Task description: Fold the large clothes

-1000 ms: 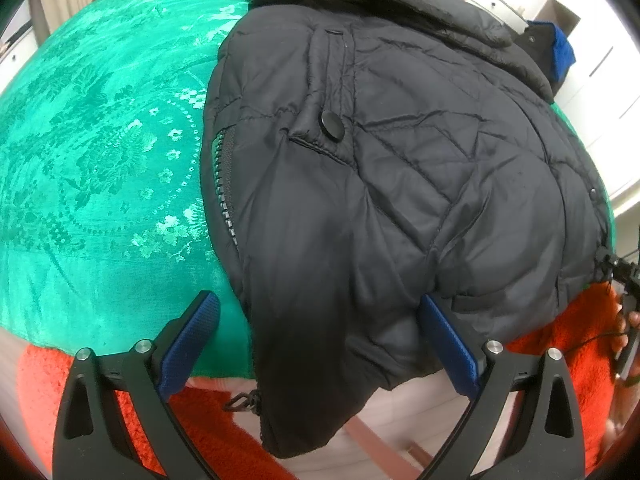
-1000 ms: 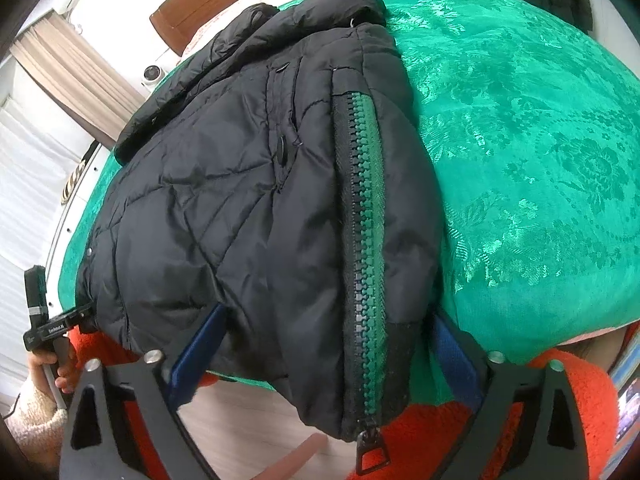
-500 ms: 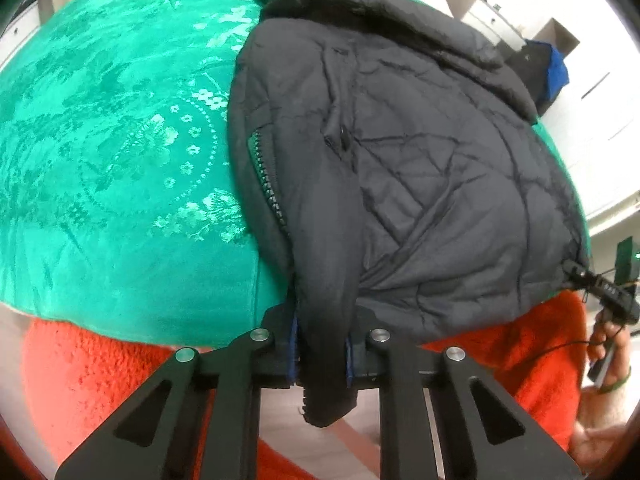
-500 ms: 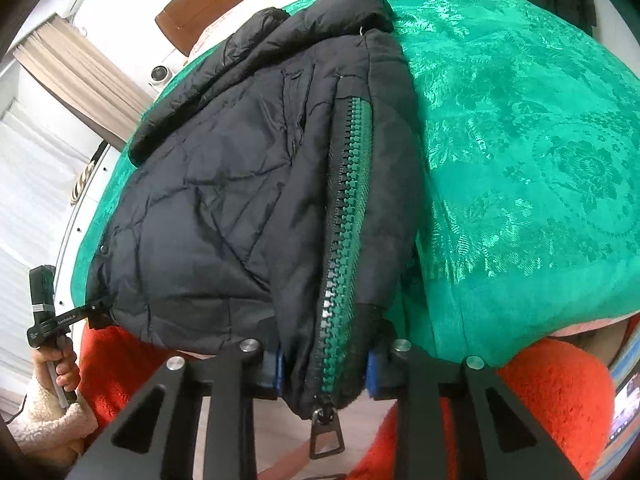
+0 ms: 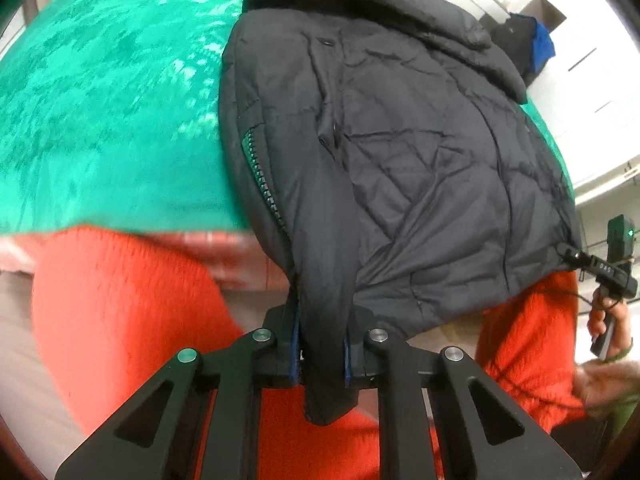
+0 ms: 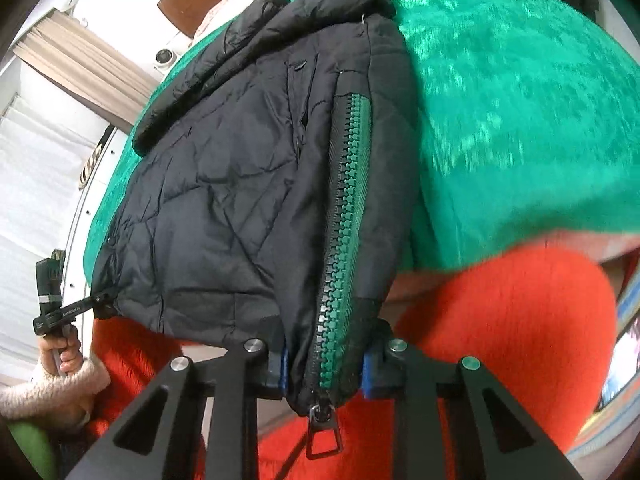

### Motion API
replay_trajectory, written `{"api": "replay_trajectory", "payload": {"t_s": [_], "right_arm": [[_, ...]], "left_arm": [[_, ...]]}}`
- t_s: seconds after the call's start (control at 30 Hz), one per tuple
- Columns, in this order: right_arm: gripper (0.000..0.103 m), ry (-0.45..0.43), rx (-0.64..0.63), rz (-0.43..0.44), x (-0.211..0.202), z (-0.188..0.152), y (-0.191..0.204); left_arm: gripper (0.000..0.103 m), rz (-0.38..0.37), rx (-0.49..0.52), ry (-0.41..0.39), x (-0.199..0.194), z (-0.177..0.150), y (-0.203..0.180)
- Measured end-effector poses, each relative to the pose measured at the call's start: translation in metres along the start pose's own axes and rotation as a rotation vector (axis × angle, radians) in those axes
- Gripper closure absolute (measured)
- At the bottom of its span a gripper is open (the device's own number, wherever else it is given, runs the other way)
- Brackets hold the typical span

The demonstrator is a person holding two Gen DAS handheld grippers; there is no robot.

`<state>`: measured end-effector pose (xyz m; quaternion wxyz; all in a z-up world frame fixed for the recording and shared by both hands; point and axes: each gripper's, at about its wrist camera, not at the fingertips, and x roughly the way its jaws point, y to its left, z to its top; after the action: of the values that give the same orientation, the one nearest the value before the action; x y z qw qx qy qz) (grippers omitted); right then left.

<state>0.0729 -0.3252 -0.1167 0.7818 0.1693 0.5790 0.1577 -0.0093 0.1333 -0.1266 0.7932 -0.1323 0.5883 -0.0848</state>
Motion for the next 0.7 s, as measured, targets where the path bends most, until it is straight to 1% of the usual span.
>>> {"api": "replay_trajectory", "payload": {"t_s": [0.13, 0.2, 0.27, 0.33, 0.4, 0.47, 0.5, 0.53, 0.57, 0.6, 0.63, 0.67, 0.7], "right_arm": [[0.081, 0.053, -0.026, 0.009, -0.011, -0.012, 0.009], [0.081, 0.057, -0.027, 0.028, -0.018, -0.011, 0.013], [0.081, 0.040, -0.005, 0.075, -0.027, 0.001, 0.016], [0.082, 0.005, 0.026, 0.155, -0.040, 0.019, 0.015], [0.082, -0.037, 0.035, 0.227, -0.051, 0.039, 0.014], [0.082, -0.091, 0.022, 0.291, -0.061, 0.073, 0.018], [0.082, -0.120, 0.013, 0.312, -0.066, 0.093, 0.020], [0.082, -0.154, -0.004, 0.331, -0.069, 0.119, 0.024], [0.082, -0.189, -0.029, 0.333, -0.071, 0.147, 0.028], [0.082, -0.216, -0.051, 0.323, -0.071, 0.169, 0.032], [0.082, -0.256, -0.068, 0.305, -0.068, 0.201, 0.036], [0.082, -0.284, -0.065, 0.299, -0.063, 0.227, 0.038], [0.081, -0.309, -0.054, 0.298, -0.056, 0.254, 0.038]], "left_arm": [[0.090, -0.002, 0.019, 0.037, -0.014, -0.014, 0.003], [0.090, -0.011, 0.014, 0.039, -0.024, -0.014, 0.011], [0.091, -0.029, -0.011, 0.023, -0.036, -0.006, 0.016], [0.091, -0.069, -0.042, -0.012, -0.049, 0.004, 0.019], [0.092, -0.119, -0.054, -0.080, -0.069, 0.026, 0.018], [0.092, -0.161, -0.046, -0.149, -0.087, 0.053, 0.018], [0.092, -0.185, -0.033, -0.196, -0.097, 0.077, 0.015], [0.092, -0.195, -0.023, -0.231, -0.105, 0.096, 0.014], [0.091, -0.199, -0.008, -0.277, -0.112, 0.123, 0.010], [0.091, -0.196, 0.006, -0.312, -0.115, 0.143, 0.004], [0.091, -0.182, 0.018, -0.349, -0.116, 0.164, -0.002], [0.090, -0.151, 0.018, -0.392, -0.115, 0.191, -0.006], [0.085, -0.114, -0.007, -0.427, -0.109, 0.224, -0.011]]}}
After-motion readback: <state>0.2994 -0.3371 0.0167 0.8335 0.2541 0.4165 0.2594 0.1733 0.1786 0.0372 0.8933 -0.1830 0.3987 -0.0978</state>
